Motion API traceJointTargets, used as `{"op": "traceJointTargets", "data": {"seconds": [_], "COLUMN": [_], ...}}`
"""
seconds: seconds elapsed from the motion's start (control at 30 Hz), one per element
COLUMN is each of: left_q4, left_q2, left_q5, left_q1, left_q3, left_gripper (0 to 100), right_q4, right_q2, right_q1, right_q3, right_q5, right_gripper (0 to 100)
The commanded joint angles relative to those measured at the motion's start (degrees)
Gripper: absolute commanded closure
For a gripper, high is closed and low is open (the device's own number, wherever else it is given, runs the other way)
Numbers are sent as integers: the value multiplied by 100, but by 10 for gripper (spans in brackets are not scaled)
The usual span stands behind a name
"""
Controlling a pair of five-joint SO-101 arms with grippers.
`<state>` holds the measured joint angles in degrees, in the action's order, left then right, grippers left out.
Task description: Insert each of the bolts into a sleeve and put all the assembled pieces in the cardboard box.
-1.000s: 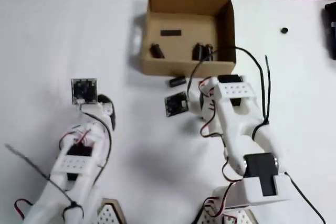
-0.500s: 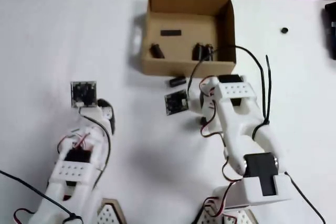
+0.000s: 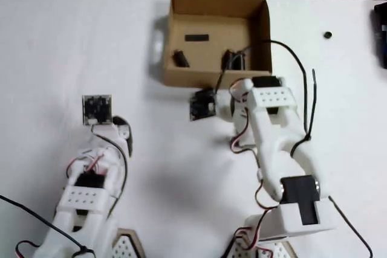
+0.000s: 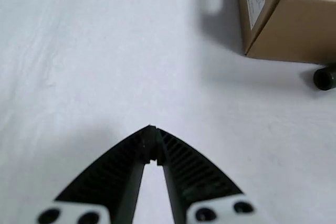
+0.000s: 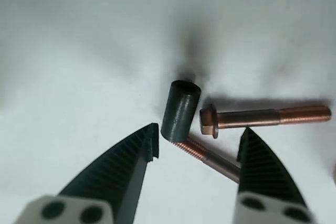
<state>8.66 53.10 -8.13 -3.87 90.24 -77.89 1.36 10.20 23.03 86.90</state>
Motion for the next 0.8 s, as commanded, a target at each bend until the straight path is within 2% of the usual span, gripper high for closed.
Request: {"op": "traceJointTargets", "data": {"seconds": [0.0,0.4,0.77], "left_q4": [0,0,0], "left_q2": [114,114,114], "left_q5": [0,0,0], "left_q1": [-26,-26,-26], "left_q3": [-22,-22,-22], "left_gripper": [978,978,978], "right_q4": [-277,-330,40], "right_q2": [-48,4,4], "right_q1": [145,224,224], "right_q3": [-176,-141,554], "right_q5": [-176,-185,-176], "right_gripper": [761,761,762]}}
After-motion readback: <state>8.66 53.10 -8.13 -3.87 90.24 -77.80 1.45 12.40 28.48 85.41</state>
